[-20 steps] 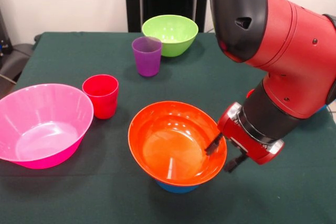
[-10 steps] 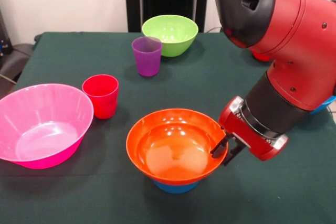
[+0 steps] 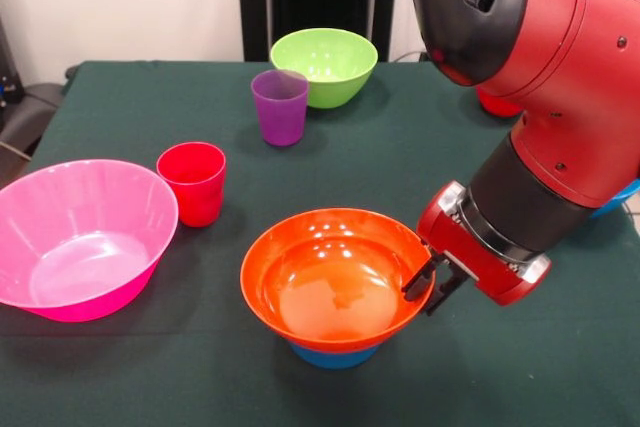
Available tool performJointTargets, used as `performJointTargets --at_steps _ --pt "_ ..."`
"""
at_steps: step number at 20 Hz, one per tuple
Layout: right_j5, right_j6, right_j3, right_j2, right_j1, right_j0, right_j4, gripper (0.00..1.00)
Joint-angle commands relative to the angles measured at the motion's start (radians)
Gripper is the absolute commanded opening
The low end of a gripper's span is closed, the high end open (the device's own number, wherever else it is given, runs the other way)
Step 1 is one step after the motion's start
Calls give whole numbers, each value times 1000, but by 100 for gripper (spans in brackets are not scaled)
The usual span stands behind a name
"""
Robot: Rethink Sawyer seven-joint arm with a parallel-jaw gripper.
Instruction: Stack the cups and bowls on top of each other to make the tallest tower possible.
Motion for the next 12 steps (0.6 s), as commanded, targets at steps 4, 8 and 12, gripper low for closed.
performJointTargets --at_steps 4,8,12 --pt "-63 5 87 107 25 11 -37 0" --pt "-61 -6 90 106 26 10 -41 0" --pt "-81 11 98 105 22 14 -44 100"
